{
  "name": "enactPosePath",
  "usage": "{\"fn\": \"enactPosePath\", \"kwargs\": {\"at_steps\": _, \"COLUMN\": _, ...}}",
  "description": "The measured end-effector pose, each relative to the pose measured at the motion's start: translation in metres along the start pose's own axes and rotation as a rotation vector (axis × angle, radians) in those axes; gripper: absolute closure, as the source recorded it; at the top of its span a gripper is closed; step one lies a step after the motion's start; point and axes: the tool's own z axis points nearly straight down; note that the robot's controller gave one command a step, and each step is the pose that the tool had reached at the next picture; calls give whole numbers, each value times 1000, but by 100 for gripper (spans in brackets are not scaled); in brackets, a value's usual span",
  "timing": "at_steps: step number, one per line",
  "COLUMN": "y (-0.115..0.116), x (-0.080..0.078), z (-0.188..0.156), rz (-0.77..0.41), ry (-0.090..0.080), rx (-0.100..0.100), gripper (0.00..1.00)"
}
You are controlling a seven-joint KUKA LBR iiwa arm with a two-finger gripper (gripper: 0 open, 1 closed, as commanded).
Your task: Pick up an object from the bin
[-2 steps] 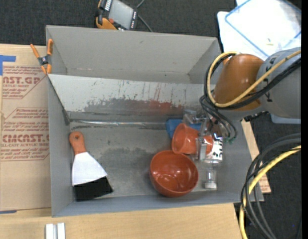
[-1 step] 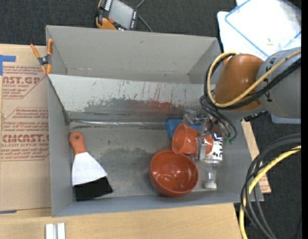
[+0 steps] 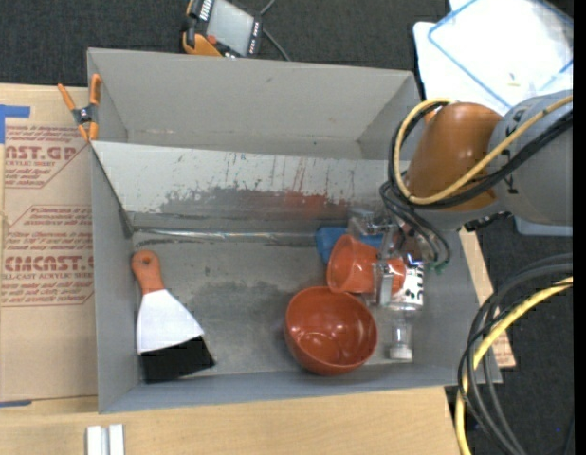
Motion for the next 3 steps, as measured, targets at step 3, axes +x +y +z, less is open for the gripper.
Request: {"fn": "enactPosePath", "kwargs": {"at_steps": 3, "y": 0, "x": 0, "z": 0, "rz": 0, "ry": 0, "rx": 0, "gripper": 100}}
